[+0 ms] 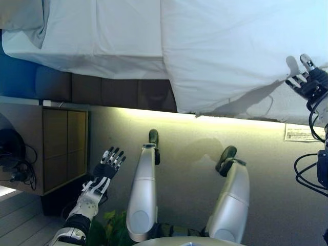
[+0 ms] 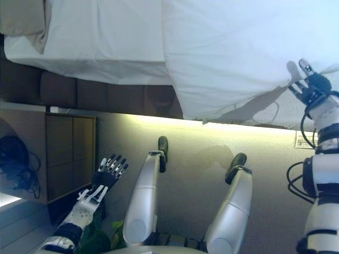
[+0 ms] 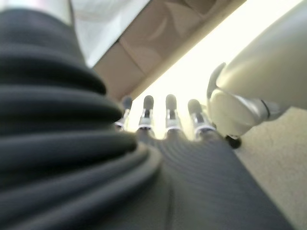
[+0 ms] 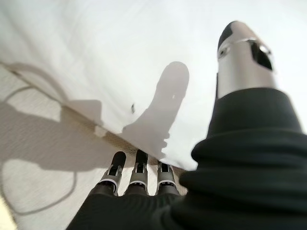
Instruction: Make the bed neatly
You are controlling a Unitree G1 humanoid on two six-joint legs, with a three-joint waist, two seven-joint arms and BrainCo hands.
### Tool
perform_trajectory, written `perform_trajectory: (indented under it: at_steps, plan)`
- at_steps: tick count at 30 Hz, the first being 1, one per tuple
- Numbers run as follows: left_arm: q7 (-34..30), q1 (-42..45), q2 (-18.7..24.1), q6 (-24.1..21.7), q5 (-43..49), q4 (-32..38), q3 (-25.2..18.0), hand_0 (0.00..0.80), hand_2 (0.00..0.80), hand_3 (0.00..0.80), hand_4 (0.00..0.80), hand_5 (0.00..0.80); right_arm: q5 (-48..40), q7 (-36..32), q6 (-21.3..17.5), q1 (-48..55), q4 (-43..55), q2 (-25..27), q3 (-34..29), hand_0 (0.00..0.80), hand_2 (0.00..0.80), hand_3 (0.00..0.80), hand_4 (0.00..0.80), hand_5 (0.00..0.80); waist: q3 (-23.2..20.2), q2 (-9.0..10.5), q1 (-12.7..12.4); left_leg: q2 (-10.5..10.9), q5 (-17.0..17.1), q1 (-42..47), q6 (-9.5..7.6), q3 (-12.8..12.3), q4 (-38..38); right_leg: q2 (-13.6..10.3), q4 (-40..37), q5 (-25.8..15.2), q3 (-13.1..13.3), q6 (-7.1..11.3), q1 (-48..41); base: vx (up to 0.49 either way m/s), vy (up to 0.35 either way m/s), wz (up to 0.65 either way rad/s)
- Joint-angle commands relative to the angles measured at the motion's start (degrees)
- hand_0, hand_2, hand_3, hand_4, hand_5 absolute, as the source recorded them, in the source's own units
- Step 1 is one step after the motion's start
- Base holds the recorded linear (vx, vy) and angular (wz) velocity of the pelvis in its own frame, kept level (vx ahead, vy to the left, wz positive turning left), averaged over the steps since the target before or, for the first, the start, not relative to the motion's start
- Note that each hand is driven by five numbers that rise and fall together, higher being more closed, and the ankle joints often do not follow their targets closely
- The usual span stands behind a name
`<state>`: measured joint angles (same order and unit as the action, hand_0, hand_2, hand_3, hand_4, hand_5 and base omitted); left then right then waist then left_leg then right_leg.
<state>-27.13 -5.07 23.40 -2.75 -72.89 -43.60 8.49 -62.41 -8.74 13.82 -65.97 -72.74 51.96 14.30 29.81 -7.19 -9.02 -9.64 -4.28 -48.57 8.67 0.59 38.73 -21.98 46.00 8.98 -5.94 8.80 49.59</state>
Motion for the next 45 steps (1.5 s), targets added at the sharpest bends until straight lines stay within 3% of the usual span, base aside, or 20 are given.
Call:
perform_trajectory:
  at_steps: [1,8,9,10,11,22,30,36,39,45]
  plan:
    - [-1.16,3.34,1.98,-1.28,-0.88,0.85,0.76,0.0,0.0,0.0,0.0,0.0,-0.31,-0.56,-2.12,-5.97,3.1,2.69,3.08,0.0,0.0,0.0,0.0,0.0,-0.02,-2.68,-1.12,1.47,0.93,-1.02,-4.4,-0.21,-2.52,2.51,3.62,0.32,-1.34,-4.49,2.86,0.0,0.0,0.0]
    - [-3.63,6.3,1.46,-1.16,0.26,1.78,-1.1,0.0,0.0,0.0,0.0,0.0,0.39,-0.22,-6.64,-8.92,5.34,3.58,4.38,0.0,0.0,0.0,0.0,0.0,-0.02,-3.15,-1.33,1.31,1.4,-0.65,-4.2,-0.38,-2.82,2.77,3.82,0.59,-1.22,-4.72,2.61,-0.001,0.008,0.02]
    - [-3.85,6.51,1.42,-1.14,0.36,1.99,-1.12,0.0,0.0,0.0,0.0,0.0,1.15,0.06,-7.19,-8.95,5.61,3.75,4.32,0.358,0.358,0.358,0.358,0.358,-0.02,-3.12,-1.31,1.25,1.39,-0.43,-4.15,-0.43,-2.88,2.8,3.73,0.61,-1.25,-4.71,2.4,0.0,0.0,0.0]
    - [-3.79,6.7,1.33,-1.06,0.57,2.44,-1.05,0.0,0.0,0.0,0.0,0.0,1.25,0.38,-8.15,-8.84,6.12,3.92,4.35,0.624,0.624,0.624,0.624,0.624,-0.02,-3.08,-1.28,1.25,1.38,-0.02,-4.15,-0.5,-3.07,2.87,3.46,0.62,-1.32,-4.73,1.98,0.0,0.0,0.0]
    - [-3.69,6.81,1.34,-0.9,0.64,2.78,-1.03,0.0,0.0,0.0,0.0,0.0,1.76,0.18,-8.33,-8.6,6.41,4.1,4.07,0.8,0.8,0.8,0.8,0.8,-0.02,-3.06,-1.21,1.21,1.38,0.3,-4.12,-0.56,-3.19,2.94,3.28,0.61,-1.39,-4.72,1.61,0.0,0.0,0.0]
    - [-2.91,6.53,2.72,-0.82,-0.4,3.96,0.33,0.0,0.0,0.0,0.0,0.0,1.96,-4.05,-7.51,-3.74,7.36,4.09,1.45,0.8,0.8,0.8,0.8,0.8,-0.02,-1.48,-0.67,0.61,1.78,5.82,-3.4,-1.12,-6.43,3.36,-2.38,-1.01,-3.02,-4.13,-4.51,0.0,0.0,0.0]
    - [-2.39,4.2,3.01,-1.55,1.51,1.92,0.86,0.0,0.0,0.0,0.0,0.0,1.67,-8.29,-3.81,0.04,6.89,2.48,0.87,0.8,0.8,0.8,0.8,0.8,-0.04,0.64,-0.34,0.13,3.33,13.81,-2.83,-2.53,-12.38,3.43,-11.12,-4.08,-4.53,-2.62,-12.86,-0.001,0.047,-0.01]
    - [-0.88,1.07,3.16,-1.64,2.37,0.89,2.0,0.0,0.0,0.0,0.0,0.0,1.73,-11.06,-1.11,2.97,5.71,-0.91,0.61,0.8,0.8,0.8,0.8,0.8,-1.87,2.23,-0.13,0.28,4.71,20.22,-2.48,-3.76,-17.94,3.99,-19.66,-6.95,-6.19,-1.29,-19.86,0.008,0.072,-0.05]
    - [-0.3,-2.22,4.12,-0.92,2.37,1.04,2.36,0.0,0.0,0.0,0.0,0.0,2.52,-12.17,-0.01,5.23,5.99,-3.45,0.72,0.8,0.8,0.8,0.8,0.8,-3.09,3.18,0.22,0.5,7.0,23.06,-2.63,-4.73,-21.51,4.41,-24.53,-9.78,-7.3,-1.08,-23.18,-0.026,0.07,-0.02]
    - [2.71,-9.47,4.34,-2.44,3.78,1.29,4.35,0.0,0.0,0.0,0.0,0.0,1.35,-11.38,-0.66,9.85,8.61,-10.06,1.61,0.8,0.8,0.8,0.8,0.8,-5.48,4.95,0.85,1.14,8.61,29.47,-2.47,-5.95,-27.84,5.34,-32.38,-12.44,-8.68,0.18,-30.3,0.036,0.018,-0.01]
